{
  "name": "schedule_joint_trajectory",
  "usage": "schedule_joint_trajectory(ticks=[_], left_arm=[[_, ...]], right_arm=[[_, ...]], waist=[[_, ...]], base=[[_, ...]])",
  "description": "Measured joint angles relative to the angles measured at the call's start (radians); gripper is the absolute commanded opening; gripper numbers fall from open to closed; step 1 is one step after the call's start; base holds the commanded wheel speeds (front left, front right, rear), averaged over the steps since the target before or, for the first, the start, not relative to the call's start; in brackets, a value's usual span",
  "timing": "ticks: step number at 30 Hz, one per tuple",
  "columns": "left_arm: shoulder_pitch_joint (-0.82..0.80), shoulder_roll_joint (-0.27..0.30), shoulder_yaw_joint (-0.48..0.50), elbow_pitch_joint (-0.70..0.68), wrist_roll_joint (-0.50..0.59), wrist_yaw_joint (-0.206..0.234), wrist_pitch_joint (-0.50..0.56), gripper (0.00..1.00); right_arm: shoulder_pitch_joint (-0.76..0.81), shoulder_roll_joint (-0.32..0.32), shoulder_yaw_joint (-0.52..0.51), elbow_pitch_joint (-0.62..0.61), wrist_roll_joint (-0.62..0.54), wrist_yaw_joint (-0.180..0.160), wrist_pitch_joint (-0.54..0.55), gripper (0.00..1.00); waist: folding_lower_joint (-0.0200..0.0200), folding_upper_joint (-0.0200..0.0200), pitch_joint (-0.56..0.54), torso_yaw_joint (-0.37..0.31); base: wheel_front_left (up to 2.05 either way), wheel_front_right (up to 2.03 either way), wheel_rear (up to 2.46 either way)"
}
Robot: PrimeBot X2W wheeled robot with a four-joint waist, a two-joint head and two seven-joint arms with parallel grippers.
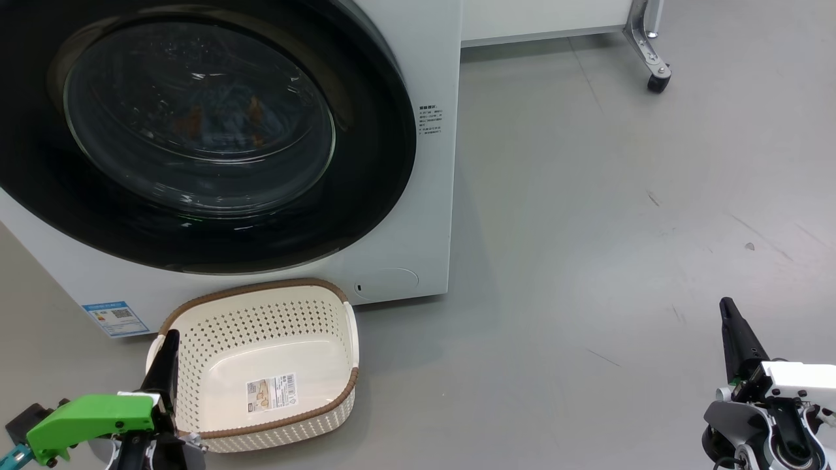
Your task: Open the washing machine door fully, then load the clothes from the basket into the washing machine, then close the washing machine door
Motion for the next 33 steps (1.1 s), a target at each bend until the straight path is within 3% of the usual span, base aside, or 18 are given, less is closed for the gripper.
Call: schedule_joint_trajectory(ticks=[33], left_arm=[[-0.002, 0.000, 0.002, 0.000, 0.000, 0.000, 0.000, 0.00]], right_arm=[[0.000, 0.001, -0.002, 0.005, 0.000, 0.000, 0.003, 0.00]], waist=[[0.0000, 0.0000, 0.000, 0.000]], base=[[0.00, 0.00, 0.00]])
